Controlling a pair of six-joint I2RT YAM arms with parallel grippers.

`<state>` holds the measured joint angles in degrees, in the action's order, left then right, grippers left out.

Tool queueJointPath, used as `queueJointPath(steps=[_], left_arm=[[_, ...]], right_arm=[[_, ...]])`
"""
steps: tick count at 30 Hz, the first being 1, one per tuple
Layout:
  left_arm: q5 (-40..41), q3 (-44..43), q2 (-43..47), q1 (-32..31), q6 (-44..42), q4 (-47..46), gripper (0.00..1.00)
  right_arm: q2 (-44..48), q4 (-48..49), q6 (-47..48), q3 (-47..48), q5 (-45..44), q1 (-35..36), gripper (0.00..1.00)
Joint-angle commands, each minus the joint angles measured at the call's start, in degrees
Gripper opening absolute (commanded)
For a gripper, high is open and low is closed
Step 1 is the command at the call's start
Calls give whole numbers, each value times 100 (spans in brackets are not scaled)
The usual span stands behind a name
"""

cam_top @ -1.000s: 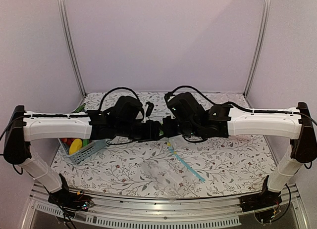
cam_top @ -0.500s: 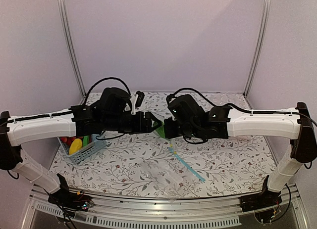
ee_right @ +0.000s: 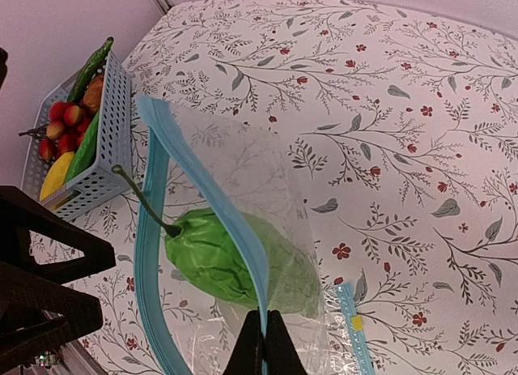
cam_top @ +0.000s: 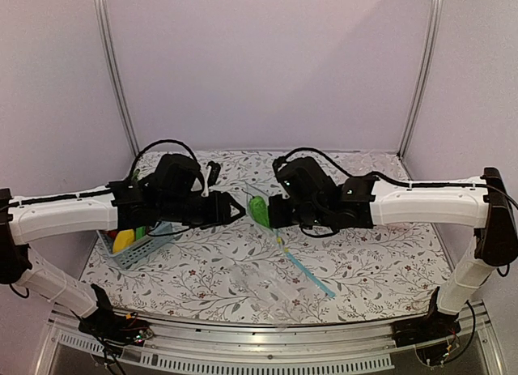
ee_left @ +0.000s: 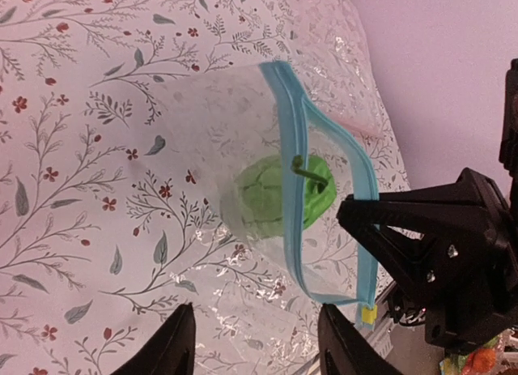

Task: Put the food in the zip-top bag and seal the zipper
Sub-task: Pass from the right arm to the left

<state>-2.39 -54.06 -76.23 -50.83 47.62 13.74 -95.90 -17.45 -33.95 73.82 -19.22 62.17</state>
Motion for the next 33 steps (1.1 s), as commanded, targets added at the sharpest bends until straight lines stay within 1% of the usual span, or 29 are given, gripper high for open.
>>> queueJointPath(steps=[1,5,8,12,15,20,21,22,25,26,33], left_arm=[[-257,67,-138,99,193,-368,48],[-303,89,-203,110,231,-512,47],[-381,89,-275,117,269,-635,50],[-411,63,-458,117,290,-650,49],[-425,71,-570,117,324,-692,43],[-474,72,-697,125,362,-840,26],[-465,59,-715,126,354,-857,25],[-471,54,-730,126,335,-888,21],[-464,56,-723,126,279,-980,2],[-451,32,-716,119,206,-999,0],[-802,-34,-540,-43,-452,-1268,0]], right_arm=[[122,200,-94,-131,142,-21,0],[141,213,-84,-147,163,-22,0],[137,238,-77,-156,181,-21,0],[141,273,-59,-158,229,-21,0],[174,292,-41,-173,252,-21,0],[220,311,-31,-210,249,-21,0],[216,312,-32,-210,256,-23,0],[213,317,-32,-217,265,-21,0],[170,322,-44,-219,263,-22,0],[153,314,-57,-219,257,-22,0],[-181,142,-436,-138,401,-171,0]])
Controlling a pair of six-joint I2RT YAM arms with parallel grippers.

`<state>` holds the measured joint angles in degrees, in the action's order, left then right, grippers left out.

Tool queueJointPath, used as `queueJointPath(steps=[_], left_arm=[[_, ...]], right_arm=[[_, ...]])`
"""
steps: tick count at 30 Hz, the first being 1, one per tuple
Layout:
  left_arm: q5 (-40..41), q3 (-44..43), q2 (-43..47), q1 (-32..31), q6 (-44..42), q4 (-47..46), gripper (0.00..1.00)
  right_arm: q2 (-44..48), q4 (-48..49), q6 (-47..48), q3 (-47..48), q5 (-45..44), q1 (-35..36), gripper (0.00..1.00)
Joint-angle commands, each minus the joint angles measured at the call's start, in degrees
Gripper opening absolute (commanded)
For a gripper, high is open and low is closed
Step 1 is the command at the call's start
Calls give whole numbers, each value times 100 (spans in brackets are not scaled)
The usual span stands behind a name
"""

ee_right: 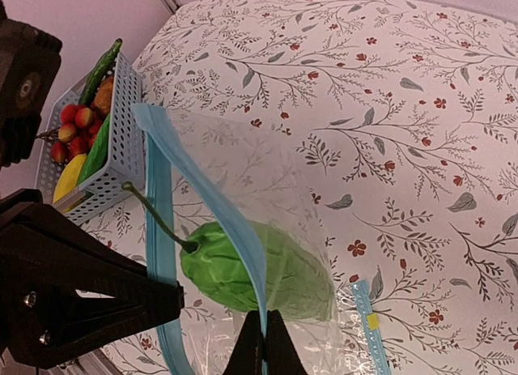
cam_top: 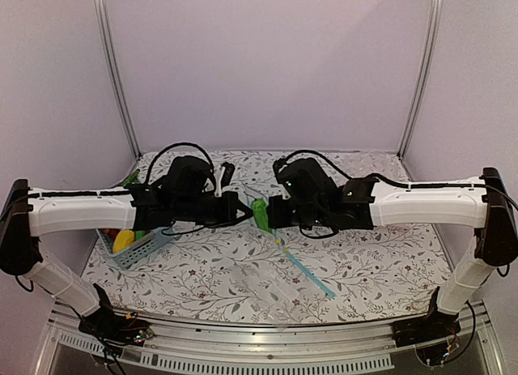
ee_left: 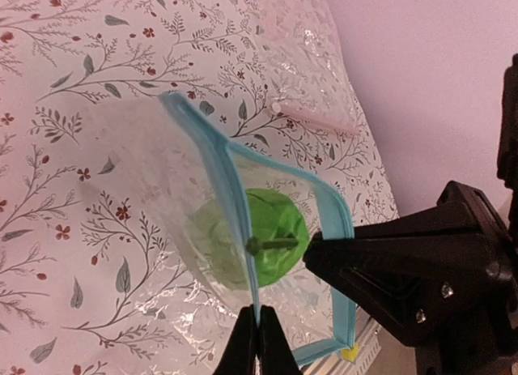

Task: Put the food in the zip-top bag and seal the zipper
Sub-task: Pass from the right arm to the left, then adjust the fake vegetable in the zipper food storage bag.

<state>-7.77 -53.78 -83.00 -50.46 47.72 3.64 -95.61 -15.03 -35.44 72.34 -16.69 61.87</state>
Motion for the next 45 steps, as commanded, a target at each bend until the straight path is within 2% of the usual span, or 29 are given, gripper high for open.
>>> queueJointPath(steps=[1,4,9,11,13,16,19,20,23,25,31,36,41,45], left_arm=[[-354,-52,146,-98,-520,-439,0],[-540,45,167,-135,-656,-647,0],[-97,186,-20,58,-225,-212,0],[-308,326,-156,113,-57,-614,0],[-501,400,-283,114,65,-1003,0],[-504,318,-462,127,112,-1052,0],[-503,263,-613,168,128,-1025,0],[-549,251,-674,187,138,-1050,0],[-644,213,-828,211,158,-1082,0],[-672,201,-876,220,164,-1089,0],[-703,201,-898,229,147,-1107,0],[-739,218,-871,229,115,-1095,0],[-760,211,-874,237,105,-1093,0],[-817,201,-906,238,100,-1115,0]], right_arm=[[-247,-108,-337,10,154,-165,0],[-267,-142,-382,-9,144,-223,0],[-108,-269,-385,-89,6,-228,0],[-15,-289,-332,-141,26,-232,0],[97,-310,-237,-202,127,-230,7],[314,-390,-105,-263,319,-235,27],[499,-530,-15,-305,478,-230,35],[588,-562,29,-326,542,-225,34],[762,-588,104,-371,815,-193,24],[780,-603,146,-289,1028,-141,21],[273,-752,129,150,1261,-46,11],[-227,-1025,152,583,1103,-49,10],[-604,-1575,122,964,440,-55,10],[-819,-1698,52,1090,229,-61,10]])
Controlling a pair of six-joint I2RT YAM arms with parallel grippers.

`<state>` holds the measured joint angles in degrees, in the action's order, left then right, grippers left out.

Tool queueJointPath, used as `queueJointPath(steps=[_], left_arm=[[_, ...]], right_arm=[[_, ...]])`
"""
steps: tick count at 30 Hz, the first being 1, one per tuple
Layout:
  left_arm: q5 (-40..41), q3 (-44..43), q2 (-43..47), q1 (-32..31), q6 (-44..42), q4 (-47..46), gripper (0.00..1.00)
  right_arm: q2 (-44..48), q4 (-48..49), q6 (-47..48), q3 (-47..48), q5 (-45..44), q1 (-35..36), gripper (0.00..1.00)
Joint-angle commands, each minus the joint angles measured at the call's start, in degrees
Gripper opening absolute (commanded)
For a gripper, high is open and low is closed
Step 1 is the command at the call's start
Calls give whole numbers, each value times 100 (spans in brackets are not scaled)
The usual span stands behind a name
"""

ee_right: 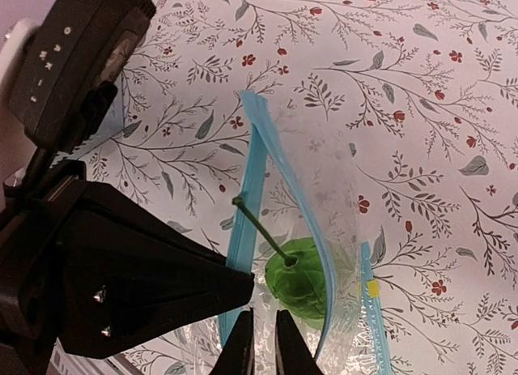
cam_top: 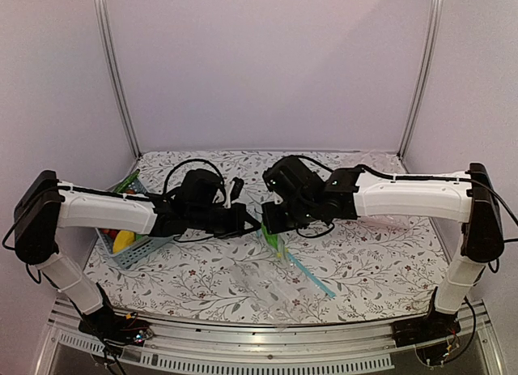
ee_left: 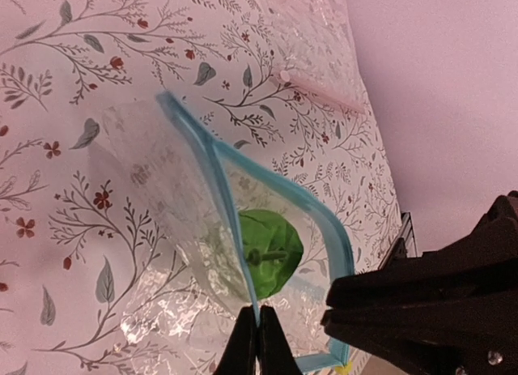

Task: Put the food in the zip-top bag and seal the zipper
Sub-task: Adjust the fake vegetable in the zipper food storage bag.

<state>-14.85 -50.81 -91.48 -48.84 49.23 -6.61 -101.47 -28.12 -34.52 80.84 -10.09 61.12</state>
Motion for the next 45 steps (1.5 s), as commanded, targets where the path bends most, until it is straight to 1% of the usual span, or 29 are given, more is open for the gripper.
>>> queueJointPath(steps=[1,13,18,29,35,39,45], left_arm=[[-125,-96,-56,76,-57,-94,0],[-327,-105,-90,76,-225,-190,0],[-352,-109,-116,76,-256,-202,0],[-330,-61,-111,85,-228,-219,0],[-210,29,-86,139,-102,-178,0],[-103,109,-71,213,34,-110,0],[-56,137,-16,305,130,39,0]], right_arm=[[-292,-444,-44,308,-483,14,10],[-1144,-533,-104,721,-664,-74,6],[-1254,-122,-111,636,-173,-173,7],[-1615,316,-238,456,432,-423,7],[-1392,447,-155,310,613,-486,7],[-879,406,-54,232,847,-510,8],[44,-106,164,119,840,-509,16]])
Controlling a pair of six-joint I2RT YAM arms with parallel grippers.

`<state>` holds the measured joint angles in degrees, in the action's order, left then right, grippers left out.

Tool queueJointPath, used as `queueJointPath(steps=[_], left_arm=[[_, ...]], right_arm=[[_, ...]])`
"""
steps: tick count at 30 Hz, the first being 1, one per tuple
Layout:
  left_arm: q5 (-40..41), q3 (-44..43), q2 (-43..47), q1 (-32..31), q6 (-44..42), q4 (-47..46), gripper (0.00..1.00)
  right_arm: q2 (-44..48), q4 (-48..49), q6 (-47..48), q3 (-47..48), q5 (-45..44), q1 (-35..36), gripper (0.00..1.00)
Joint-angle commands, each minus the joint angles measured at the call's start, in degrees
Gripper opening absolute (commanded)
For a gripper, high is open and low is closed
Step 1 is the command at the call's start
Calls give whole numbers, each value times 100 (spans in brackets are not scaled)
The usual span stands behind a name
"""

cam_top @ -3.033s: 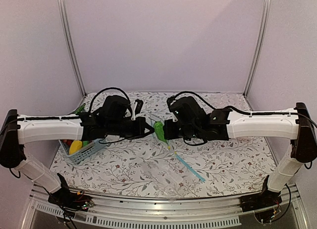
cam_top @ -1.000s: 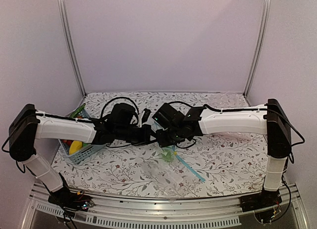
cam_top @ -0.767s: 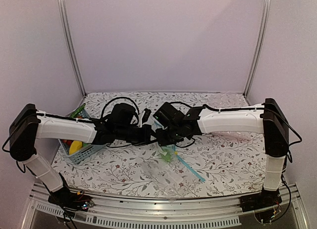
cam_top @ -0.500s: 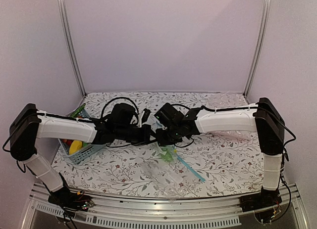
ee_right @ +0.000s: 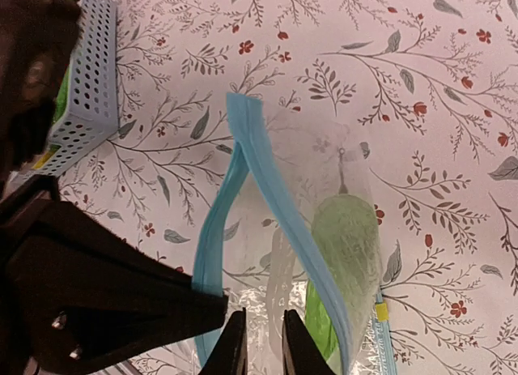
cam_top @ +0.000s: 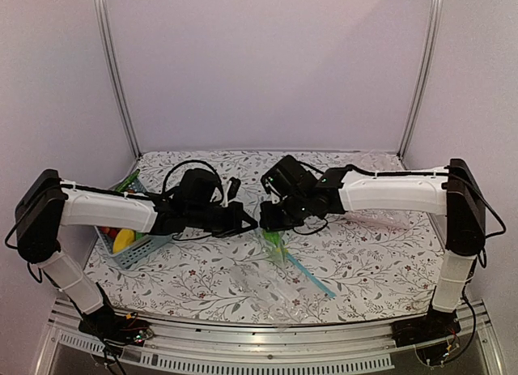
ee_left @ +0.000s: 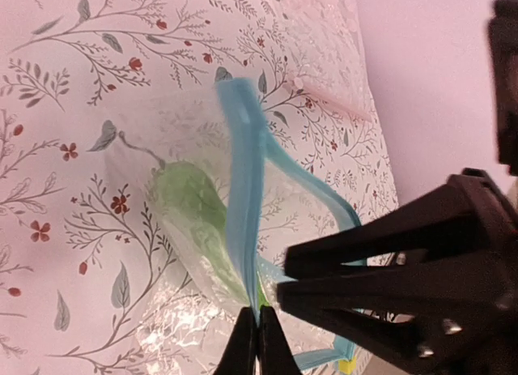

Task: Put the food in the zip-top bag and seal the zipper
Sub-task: Adjust the fake vegetable in the zipper food storage bag, then pass from the left arm to the right

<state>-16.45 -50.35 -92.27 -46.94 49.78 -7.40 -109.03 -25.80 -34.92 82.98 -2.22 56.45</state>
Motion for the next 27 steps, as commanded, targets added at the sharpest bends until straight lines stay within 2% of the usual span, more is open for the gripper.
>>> queueJointPath(steps=[1,9,16,27], left_arm=[[100,83,65,114,71,124,0],[30,69,69,115,36,107,0],[4,69,117,112,8,124,0],[-6,52,141,106,-37,167,0]], right_arm=[[984,-386,236,-136,46,-43,17],[1542,-830,249,-475,-408,-41,25],[1130,-1042,357,-249,-385,-34,31],[451,-1062,477,264,-135,-12,32]])
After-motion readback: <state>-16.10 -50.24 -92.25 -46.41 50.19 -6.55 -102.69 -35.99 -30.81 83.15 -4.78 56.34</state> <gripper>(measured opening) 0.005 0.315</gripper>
